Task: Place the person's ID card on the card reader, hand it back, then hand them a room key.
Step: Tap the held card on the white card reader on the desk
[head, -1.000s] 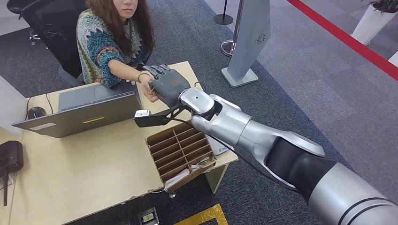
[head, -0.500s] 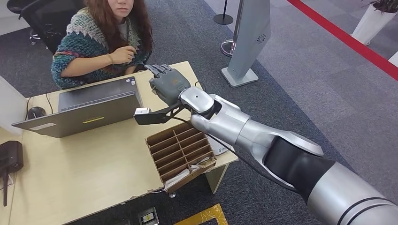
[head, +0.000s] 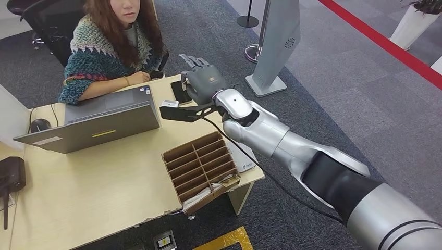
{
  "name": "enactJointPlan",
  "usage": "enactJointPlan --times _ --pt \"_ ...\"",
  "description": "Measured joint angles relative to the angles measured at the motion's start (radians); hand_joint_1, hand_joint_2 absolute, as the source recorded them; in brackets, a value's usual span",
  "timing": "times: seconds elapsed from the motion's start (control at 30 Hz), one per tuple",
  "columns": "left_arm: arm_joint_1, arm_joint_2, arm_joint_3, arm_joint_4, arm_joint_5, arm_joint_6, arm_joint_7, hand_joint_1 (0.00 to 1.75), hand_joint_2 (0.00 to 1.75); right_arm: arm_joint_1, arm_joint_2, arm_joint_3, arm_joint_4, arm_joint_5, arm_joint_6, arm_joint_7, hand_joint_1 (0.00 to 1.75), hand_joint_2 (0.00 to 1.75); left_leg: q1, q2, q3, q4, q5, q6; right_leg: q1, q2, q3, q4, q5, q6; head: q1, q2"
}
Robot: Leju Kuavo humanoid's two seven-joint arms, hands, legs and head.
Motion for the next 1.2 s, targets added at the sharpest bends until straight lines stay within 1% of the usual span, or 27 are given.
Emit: enactJointPlan --times 0.13,0.33,0.57,0.77,0.9,1.07,1.2 --pt "0.002 0.0 0.011 0.001 0.013 0.006 0.0 0.0 0.0 0.049 -0.059 -0.061 -0.077 -0.012 0.003 0.032 1.75 1.75 0.0 0.001 0.001 0.0 0.0 0.0 0.0 0.001 0.0 0.0 0.0 0.0 0.0 0.0" --pt "0.004 0.001 0.022 0.002 0.027 0.012 -0.003 0.0 0.0 0.156 -0.158 -0.149 -0.188 -0.031 0.002 0.072 1.75 1.75 0.0 0.001 0.001 0.0 -0.001 0.0 0.0 0.001 0.001 0.0 0.0 0.0 0.0 0.0" --pt "0.003 -0.001 0.041 0.002 0.047 0.021 -0.011 0.0 0.0 0.302 -0.234 -0.242 -0.283 -0.045 0.001 0.094 1.75 1.75 0.0 0.002 0.001 0.0 -0.001 -0.001 0.0 0.001 0.001 0.0 0.0 0.0 0.0 0.0" --pt "0.003 -0.001 0.047 0.002 0.049 0.022 -0.011 0.0 0.0 0.448 -0.271 -0.317 -0.357 -0.047 0.017 0.113 1.75 1.75 0.0 0.002 0.001 0.0 -0.001 0.0 0.0 0.001 0.001 0.0 0.0 0.0 0.0 0.0" --pt "0.003 -0.001 0.051 0.003 0.047 0.019 -0.014 0.0 0.0 0.533 -0.285 -0.359 -0.393 -0.051 0.036 0.124 1.75 1.75 0.0 0.002 0.001 0.0 -0.001 -0.001 0.0 0.001 0.001 0.0 0.0 0.0 0.0 0.0" --pt "0.002 -0.001 0.051 0.003 0.038 0.008 -0.015 0.0 0.0 0.623 -0.282 -0.372 -0.402 -0.054 0.099 0.107 1.75 1.75 0.0 0.002 0.001 -0.001 -0.001 -0.001 0.0 0.001 0.001 0.0 0.0 0.0 0.0 0.0" --pt "0.002 -0.001 0.051 0.003 0.035 0.002 -0.015 0.0 0.0 0.656 -0.27 -0.365 -0.394 -0.054 0.128 0.097 1.75 1.75 0.0 0.002 0.001 -0.001 -0.001 -0.001 0.0 0.001 0.001 0.0 0.0 0.0 0.0 0.0"
